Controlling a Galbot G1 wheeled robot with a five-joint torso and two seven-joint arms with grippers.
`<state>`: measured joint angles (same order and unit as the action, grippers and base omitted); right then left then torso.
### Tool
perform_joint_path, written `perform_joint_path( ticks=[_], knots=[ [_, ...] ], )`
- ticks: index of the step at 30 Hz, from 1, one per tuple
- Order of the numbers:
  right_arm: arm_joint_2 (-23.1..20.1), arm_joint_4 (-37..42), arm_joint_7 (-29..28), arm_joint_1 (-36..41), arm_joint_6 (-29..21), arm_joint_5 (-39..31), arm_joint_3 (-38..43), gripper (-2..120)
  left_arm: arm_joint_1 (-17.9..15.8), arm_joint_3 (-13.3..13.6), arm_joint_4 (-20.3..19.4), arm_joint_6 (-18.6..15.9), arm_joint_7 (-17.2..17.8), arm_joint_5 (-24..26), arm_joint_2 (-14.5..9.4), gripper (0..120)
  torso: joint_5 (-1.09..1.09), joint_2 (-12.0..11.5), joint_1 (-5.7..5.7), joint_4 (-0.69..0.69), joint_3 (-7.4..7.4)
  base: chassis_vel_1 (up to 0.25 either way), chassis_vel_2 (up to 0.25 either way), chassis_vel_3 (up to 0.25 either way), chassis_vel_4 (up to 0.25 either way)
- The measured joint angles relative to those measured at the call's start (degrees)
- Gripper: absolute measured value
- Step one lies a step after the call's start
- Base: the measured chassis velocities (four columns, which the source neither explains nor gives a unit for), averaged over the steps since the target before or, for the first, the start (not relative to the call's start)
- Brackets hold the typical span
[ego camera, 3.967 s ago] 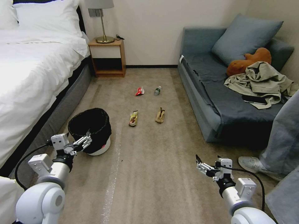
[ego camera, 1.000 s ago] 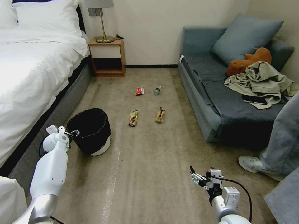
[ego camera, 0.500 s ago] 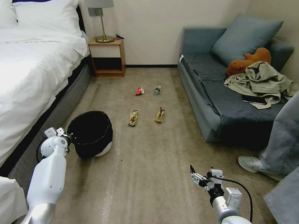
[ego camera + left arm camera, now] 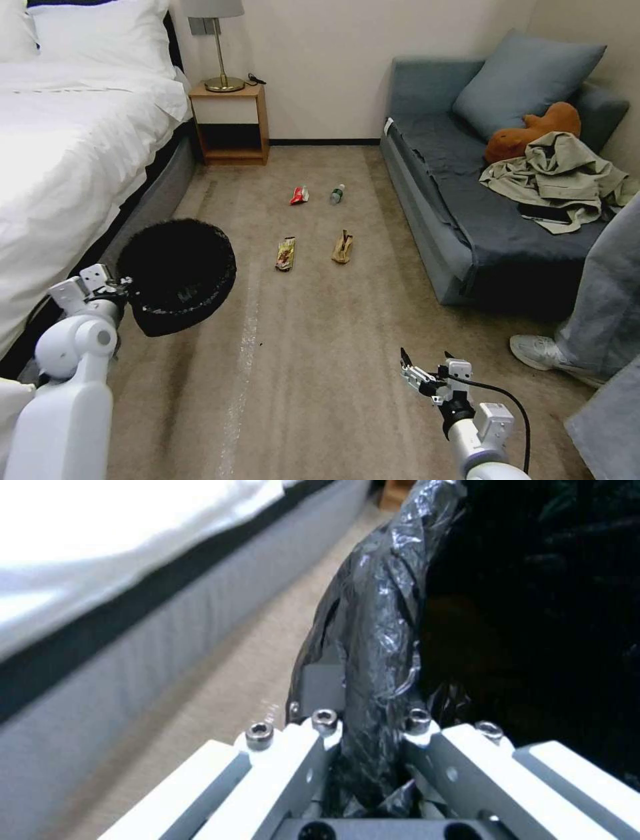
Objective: Pick up the trash bin, then pick up the garbage on the floor and place it into the trash bin.
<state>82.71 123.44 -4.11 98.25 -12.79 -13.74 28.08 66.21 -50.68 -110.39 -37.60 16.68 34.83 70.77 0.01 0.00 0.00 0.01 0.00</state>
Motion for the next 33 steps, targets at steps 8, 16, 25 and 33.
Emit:
perform_joint_path(
  ticks=[8, 16, 25, 33],
  knots=[
    [-0.1, -1.4, 1.3, -0.7, 2.0, 0.2, -1.2, 100, 8.3, -6.0, -6.5, 2.7, -4.9, -10.0, 2.9, 2, -0.02, 0.0, 0.0, -0.01, 0.0, 0.0, 0.0, 0.0, 0.0],
    [-0.2, -2.1, 1.8, -1.5, 2.3, 0.0, -2.1, 100, 12.2, -9.9, -7.4, 4.8, -5.6, -11.3, 4.1, 2, -0.02, 0.0, 0.0, -0.01, 0.0, 0.0, 0.0, 0.0, 0.0],
    [-0.2, -3.0, 2.5, -2.4, 3.0, -0.4, -2.3, 100, 12.9, -10.9, -7.0, 5.4, -5.9, -10.9, 4.6, 2, -0.02, 0.0, 0.0, -0.01, 0.0, 0.0, 0.0, 0.0, 0.0],
    [-0.3, -4.6, 3.6, -2.3, 6.5, 0.5, -1.6, 100, 12.9, -9.7, -7.2, 5.7, -5.9, -10.6, 5.5, 2, -0.01, 0.0, 0.0, -0.01, 0.0, 0.0, 0.0, 0.0, 0.0]
  ],
)
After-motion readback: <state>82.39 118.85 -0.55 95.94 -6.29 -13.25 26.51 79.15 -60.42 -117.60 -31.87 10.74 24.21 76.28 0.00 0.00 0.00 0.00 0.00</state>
